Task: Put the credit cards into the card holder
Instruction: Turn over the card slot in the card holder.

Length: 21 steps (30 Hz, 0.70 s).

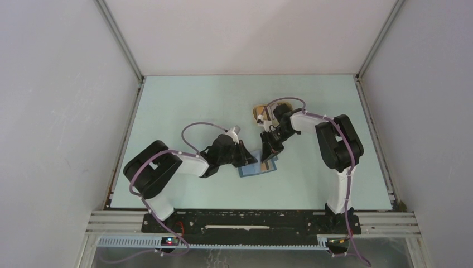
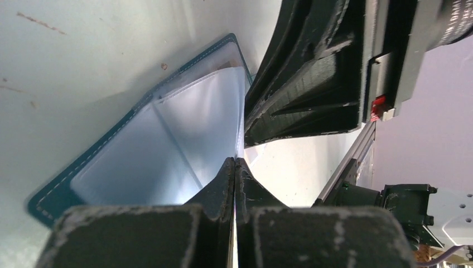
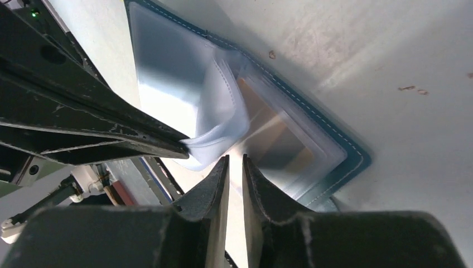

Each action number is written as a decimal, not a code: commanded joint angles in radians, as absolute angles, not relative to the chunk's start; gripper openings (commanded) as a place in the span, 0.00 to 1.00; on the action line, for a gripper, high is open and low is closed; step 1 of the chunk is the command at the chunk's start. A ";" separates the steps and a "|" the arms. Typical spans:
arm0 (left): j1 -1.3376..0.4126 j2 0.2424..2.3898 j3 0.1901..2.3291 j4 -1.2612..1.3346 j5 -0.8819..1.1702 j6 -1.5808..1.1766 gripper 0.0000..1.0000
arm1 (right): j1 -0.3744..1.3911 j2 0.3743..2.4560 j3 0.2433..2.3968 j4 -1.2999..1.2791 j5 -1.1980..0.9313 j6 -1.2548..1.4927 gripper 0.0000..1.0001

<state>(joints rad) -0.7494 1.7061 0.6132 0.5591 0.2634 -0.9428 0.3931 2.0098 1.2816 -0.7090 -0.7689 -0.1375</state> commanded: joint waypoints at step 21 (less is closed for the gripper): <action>-0.685 1.391 0.328 0.423 0.044 -0.925 0.33 | 0.453 1.980 1.304 -0.690 -0.629 -0.162 0.27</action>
